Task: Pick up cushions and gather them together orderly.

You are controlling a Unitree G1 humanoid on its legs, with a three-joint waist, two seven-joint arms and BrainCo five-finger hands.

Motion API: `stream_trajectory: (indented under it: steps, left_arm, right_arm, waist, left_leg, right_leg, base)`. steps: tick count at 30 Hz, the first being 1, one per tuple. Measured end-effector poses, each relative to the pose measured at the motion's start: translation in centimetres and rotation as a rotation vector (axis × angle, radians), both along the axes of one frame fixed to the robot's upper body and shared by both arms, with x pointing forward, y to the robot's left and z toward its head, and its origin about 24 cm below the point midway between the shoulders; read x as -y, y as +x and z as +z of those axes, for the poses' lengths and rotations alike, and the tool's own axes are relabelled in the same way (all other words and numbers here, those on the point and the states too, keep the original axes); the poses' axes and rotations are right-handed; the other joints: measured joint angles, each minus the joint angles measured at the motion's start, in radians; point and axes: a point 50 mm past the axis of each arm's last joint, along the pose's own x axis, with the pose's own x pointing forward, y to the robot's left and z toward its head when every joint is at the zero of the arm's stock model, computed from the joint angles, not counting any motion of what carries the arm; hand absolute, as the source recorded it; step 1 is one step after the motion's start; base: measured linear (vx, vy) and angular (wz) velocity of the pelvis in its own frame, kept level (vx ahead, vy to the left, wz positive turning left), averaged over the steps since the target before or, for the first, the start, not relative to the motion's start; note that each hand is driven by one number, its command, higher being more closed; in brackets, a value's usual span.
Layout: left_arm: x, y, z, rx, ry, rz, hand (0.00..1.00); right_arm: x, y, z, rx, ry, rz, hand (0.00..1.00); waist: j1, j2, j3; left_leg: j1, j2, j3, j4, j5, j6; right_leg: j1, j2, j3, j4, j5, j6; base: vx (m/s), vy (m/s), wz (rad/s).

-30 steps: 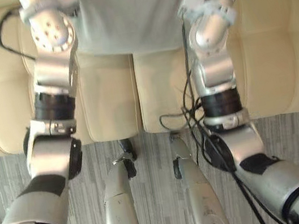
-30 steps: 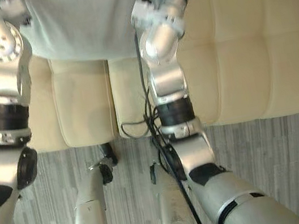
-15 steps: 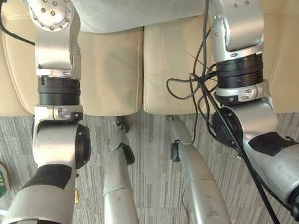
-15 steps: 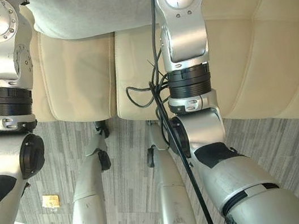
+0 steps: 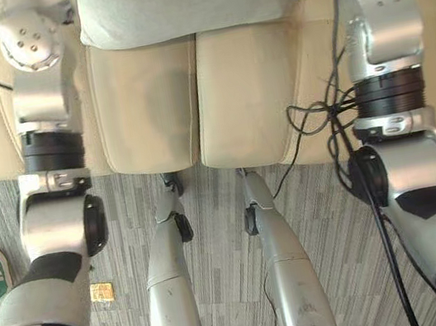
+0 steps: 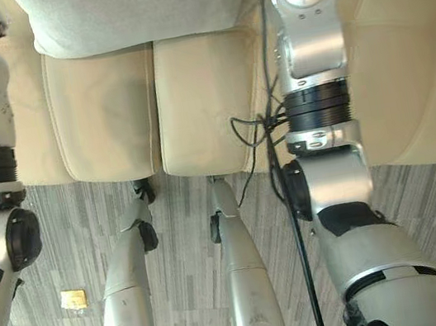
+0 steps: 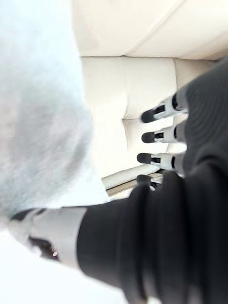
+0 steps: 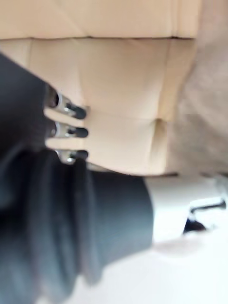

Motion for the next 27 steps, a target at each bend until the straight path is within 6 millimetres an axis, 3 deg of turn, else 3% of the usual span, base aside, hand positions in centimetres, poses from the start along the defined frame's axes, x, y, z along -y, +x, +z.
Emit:
stream_trajectory:
  steps: [5,6,8,9,10,13,15,16,17,20,23,24,27]
  left_arm:
    - [-5.1,-0.6,-2.4,-0.08,0.009,0.14,0.0]
    - [-6.9,-1.3,-3.0,-0.091,0.014,0.189,0.0]
    - [-8.3,-2.3,-3.9,-0.091,0.019,0.218,0.0]
    - [-9.5,-3.6,-6.0,-0.097,0.016,0.245,0.0]
    - [-9.9,-4.0,-7.0,-0.114,0.018,0.255,0.0]
    - [-10.9,-5.4,-13.6,-0.26,-0.019,0.271,0.0]
    - [-10.3,-6.5,-20.5,-0.446,-0.086,0.236,0.0]
    - [-10.1,-6.9,-22.0,-0.487,-0.101,0.23,0.0]
    - [-9.4,-8.0,-25.6,-0.592,-0.144,0.205,0.0]
    - [-6.6,-11.0,-32.7,-0.816,-0.24,0.146,0.0]
    - [-3.4,-15.5,-40.9,-1.165,-0.33,0.064,0.0]
    - [-2.4,-17.0,-43.0,-1.264,-0.35,0.031,0.0]
    - [-0.7,-19.5,-46.7,-1.456,-0.389,-0.019,0.0]
  right_arm:
    - [3.9,-0.1,-2.9,-0.097,-0.042,-0.046,0.0]
    - [5.0,-0.2,-4.1,-0.126,-0.056,-0.05,0.0]
    - [6.2,-0.9,-5.8,-0.151,-0.067,-0.07,0.0]
    - [7.2,-1.9,-8.6,-0.186,-0.071,-0.07,0.0]
    - [7.6,-2.2,-9.9,-0.213,-0.073,-0.077,0.0]
    - [9.0,-4.1,-16.0,-0.346,-0.023,-0.087,0.0]
    - [8.6,-5.6,-21.2,-0.471,0.031,-0.058,0.0]
    - [8.3,-5.9,-22.5,-0.502,0.048,-0.044,0.0]
    - [7.4,-6.7,-25.2,-0.558,0.105,-0.006,0.0]
    - [5.3,-9.1,-31.9,-0.737,0.258,0.058,0.0]
    - [2.7,-12.6,-40.1,-1.081,0.319,0.108,0.0]
    - [2.0,-14.0,-42.5,-1.194,0.325,0.115,0.0]
    - [1.0,-16.6,-46.8,-1.416,0.358,0.131,0.0]
  waist:
    - [-0.003,-0.003,0.002]
    - [-0.005,-0.003,0.002]
    - [-0.004,-0.003,0.001]
    - [-0.003,-0.003,0.001]
    - [-0.003,-0.004,0.001]
    - [-0.003,-0.005,0.0]
    - [-0.005,-0.011,-0.005]
    - [-0.005,-0.015,-0.008]
    - [-0.006,-0.026,-0.017]
    - [-0.002,-0.043,-0.056]
    - [0.002,-0.048,-0.135]
    - [0.004,-0.047,-0.167]
    - [0.0,-0.048,-0.228]
  left_leg:
    - [0.052,0.006,0.0,0.015,-0.01,0.003]
    - [0.067,0.009,0.001,0.025,-0.018,0.005]
    - [0.08,0.013,0.002,0.04,-0.029,0.006]
    - [0.097,0.019,0.0,0.053,-0.043,0.006]
    - [0.107,0.02,0.0,0.055,-0.047,0.005]
    - [0.177,0.022,-0.001,0.051,-0.062,-0.001]
    - [0.25,0.023,-0.002,0.047,-0.08,-0.006]
    - [0.265,0.024,-0.001,0.048,-0.085,-0.007]
    - [0.298,0.026,0.0,0.048,-0.095,-0.01]
    - [0.38,0.03,0.002,0.053,-0.122,-0.013]
    - [0.521,0.043,0.02,0.072,-0.177,-0.016]
    - [0.561,0.044,0.026,0.068,-0.191,-0.018]
    - [0.627,0.047,0.031,0.065,-0.218,-0.023]
  right_leg:
    - [0.061,0.002,0.002,-0.001,-0.011,0.006]
    - [0.081,0.004,0.002,-0.001,-0.015,0.007]
    - [0.098,0.007,0.002,-0.001,-0.025,0.01]
    - [0.123,0.012,0.001,-0.001,-0.036,0.012]
    - [0.135,0.013,0.001,-0.001,-0.037,0.011]
    - [0.198,0.015,-0.003,0.011,-0.055,0.006]
    - [0.253,0.015,-0.005,0.042,-0.093,0.005]
    - [0.263,0.016,-0.005,0.051,-0.102,0.005]
    - [0.288,0.017,-0.006,0.064,-0.124,0.004]
    - [0.365,0.021,-0.011,0.078,-0.156,0.002]
    - [0.5,0.029,0.0,0.078,-0.198,-0.002]
    - [0.54,0.029,0.0,0.072,-0.21,-0.005]
    - [0.605,0.029,-0.003,0.059,-0.23,0.001]
  base:
    - [-0.05,-0.013,0.0]
    - [-0.04,-0.025,-0.07]
    - [-0.03,-0.035,-0.07]
    - [-0.01,-0.041,-0.05]
    - [0.0,-0.053,-0.04]
    - [0.03,-0.05,-0.01]
    - [0.08,-0.074,-0.01]
    - [0.08,-0.071,-0.03]
    - [0.07,-0.06,-0.04]
    - [0.09,-0.065,-0.04]
    - [0.1,-0.039,-0.18]
    - [0.08,-0.021,-0.2]
    - [0.03,-0.012,-0.09]
